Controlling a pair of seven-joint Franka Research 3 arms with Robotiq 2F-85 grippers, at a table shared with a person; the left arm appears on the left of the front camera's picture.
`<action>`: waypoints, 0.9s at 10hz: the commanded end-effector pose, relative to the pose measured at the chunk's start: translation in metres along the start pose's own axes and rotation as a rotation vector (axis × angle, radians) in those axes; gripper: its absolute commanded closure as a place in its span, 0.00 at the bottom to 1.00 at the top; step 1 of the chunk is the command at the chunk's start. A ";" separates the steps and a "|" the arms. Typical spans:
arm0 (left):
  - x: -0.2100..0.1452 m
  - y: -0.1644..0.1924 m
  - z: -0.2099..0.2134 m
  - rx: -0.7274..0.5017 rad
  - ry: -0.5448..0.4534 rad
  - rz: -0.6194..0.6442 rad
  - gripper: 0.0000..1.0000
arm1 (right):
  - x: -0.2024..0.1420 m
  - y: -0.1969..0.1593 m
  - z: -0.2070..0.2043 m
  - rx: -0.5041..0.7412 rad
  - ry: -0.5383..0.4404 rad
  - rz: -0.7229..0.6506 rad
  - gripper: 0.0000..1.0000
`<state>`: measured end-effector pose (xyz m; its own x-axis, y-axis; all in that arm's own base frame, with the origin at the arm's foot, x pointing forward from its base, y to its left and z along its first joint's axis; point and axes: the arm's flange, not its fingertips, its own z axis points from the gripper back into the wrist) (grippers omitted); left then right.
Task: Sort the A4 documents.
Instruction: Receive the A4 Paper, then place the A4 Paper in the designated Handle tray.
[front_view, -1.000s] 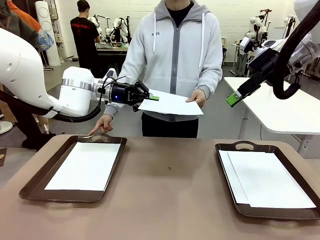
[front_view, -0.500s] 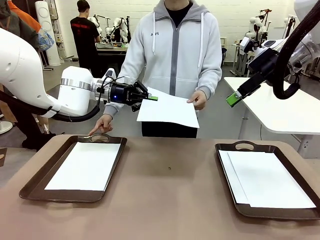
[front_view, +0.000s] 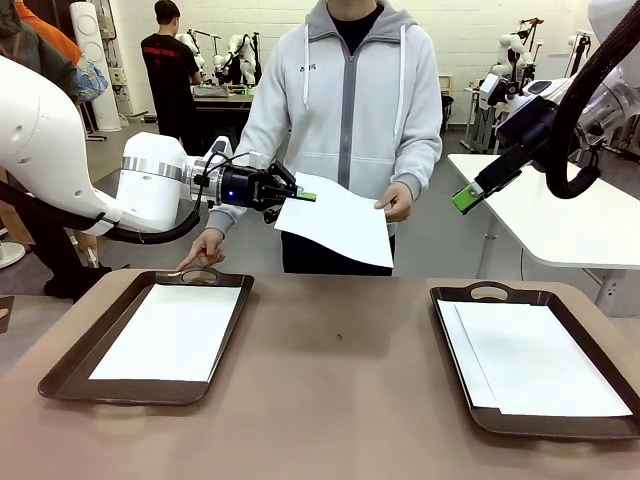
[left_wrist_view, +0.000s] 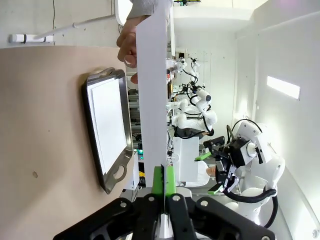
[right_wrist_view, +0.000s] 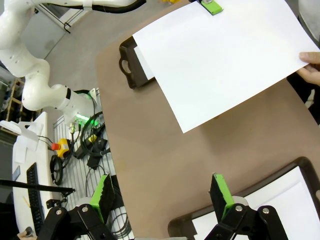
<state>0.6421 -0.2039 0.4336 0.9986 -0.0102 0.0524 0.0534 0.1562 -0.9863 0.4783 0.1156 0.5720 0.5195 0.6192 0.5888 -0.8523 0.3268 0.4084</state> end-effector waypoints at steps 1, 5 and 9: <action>0.000 0.000 -0.002 -0.002 0.005 -0.011 1.00 | 0.001 -0.001 0.000 -0.006 -0.004 0.013 0.00; 0.000 0.000 -0.002 -0.002 0.005 -0.011 1.00 | 0.001 -0.001 0.000 -0.006 -0.004 0.013 0.00; -0.001 -0.009 0.007 0.085 0.046 -0.019 0.99 | 0.001 -0.001 0.000 -0.006 -0.004 0.013 0.00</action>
<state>0.6418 -0.2019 0.4344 0.9979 -0.0226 0.0614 0.0644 0.1798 -0.9816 0.4783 0.1156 0.5720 0.5195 0.6192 0.5889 -0.8523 0.3267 0.4083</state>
